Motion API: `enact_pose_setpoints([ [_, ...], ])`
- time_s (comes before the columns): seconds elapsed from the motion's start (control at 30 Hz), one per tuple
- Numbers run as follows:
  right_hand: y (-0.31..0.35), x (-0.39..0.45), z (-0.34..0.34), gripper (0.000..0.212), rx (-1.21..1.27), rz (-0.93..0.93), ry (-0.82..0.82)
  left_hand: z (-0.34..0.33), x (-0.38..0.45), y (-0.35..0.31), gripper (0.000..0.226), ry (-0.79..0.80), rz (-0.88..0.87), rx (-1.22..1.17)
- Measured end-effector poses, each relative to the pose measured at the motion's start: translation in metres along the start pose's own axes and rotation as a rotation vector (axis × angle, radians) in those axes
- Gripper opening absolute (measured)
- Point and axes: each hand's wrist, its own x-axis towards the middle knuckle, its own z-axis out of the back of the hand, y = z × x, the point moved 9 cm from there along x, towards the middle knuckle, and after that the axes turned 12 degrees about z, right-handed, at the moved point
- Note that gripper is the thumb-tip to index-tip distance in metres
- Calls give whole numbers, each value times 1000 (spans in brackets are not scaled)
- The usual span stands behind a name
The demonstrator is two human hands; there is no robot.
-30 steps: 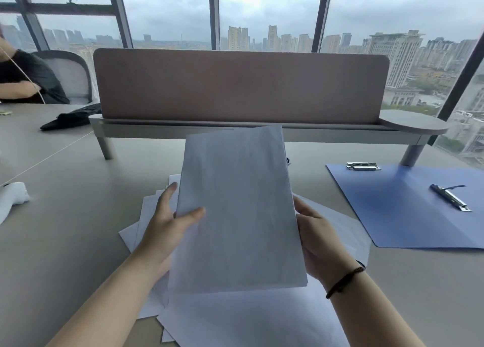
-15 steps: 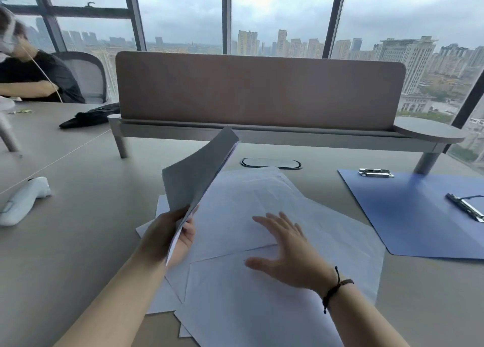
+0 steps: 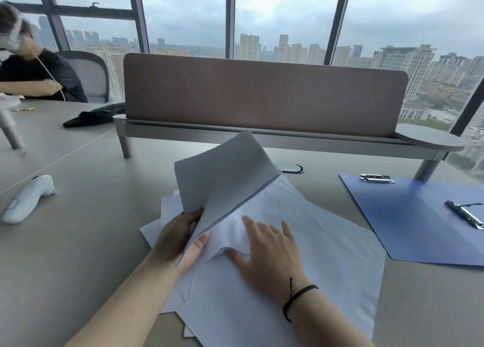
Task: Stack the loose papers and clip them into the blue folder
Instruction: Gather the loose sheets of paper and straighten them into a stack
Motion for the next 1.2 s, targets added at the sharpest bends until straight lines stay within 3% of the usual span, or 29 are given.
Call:
enact_pose_setpoints([
  [0.13, 3, -4, 4, 85, 22, 39, 9, 12, 9, -2, 12, 9, 26, -75],
  [0.23, 6, -4, 4, 86, 46, 3, -9, 8, 9, 2, 21, 28, 34, -66],
  [0.43, 14, 1, 12, 51, 13, 25, -132, -15, -6, 9, 29, 61, -8, 61],
  [0.57, -5, -2, 29, 41, 15, 34, -335, -6, -4, -1, 25, 48, -22, -24],
  [0.63, -17, -9, 46, 38, 34, 27, -489, 1, -1, -11, 8, 57, -53, -38],
  [0.73, -58, -24, 71, 30, 324, -163, -658, 5, 0, -31, 58, 133, -112, -56],
  [0.8, -96, -30, 64, 36, 906, -401, -706, 8, -2, -39, 71, 173, -156, 7],
  [0.87, -112, -37, 40, 15, 1417, -623, -648, 5, -4, -38, 77, 196, -153, 9],
  [0.9, -112, -40, 31, 8, 1543, -674, -589, 4, -4, -37, 75, 195, -154, -14],
  [0.93, -111, -41, 25, 9, 1587, -695, -524, 2, -5, -36, 65, 177, -160, 9],
  [1.0, -109, -42, 19, 12, 1585, -669, -431, 6, -6, -37, 24, 28, -206, 186],
  [1.03, -107, -40, 19, 14, 1588, -631, -402, 10, -7, -39, 18, -53, -239, 288],
  [1.2, -98, -35, 22, 18, 1464, -512, -279, 11, -9, -36, 31, -99, -257, 341],
])
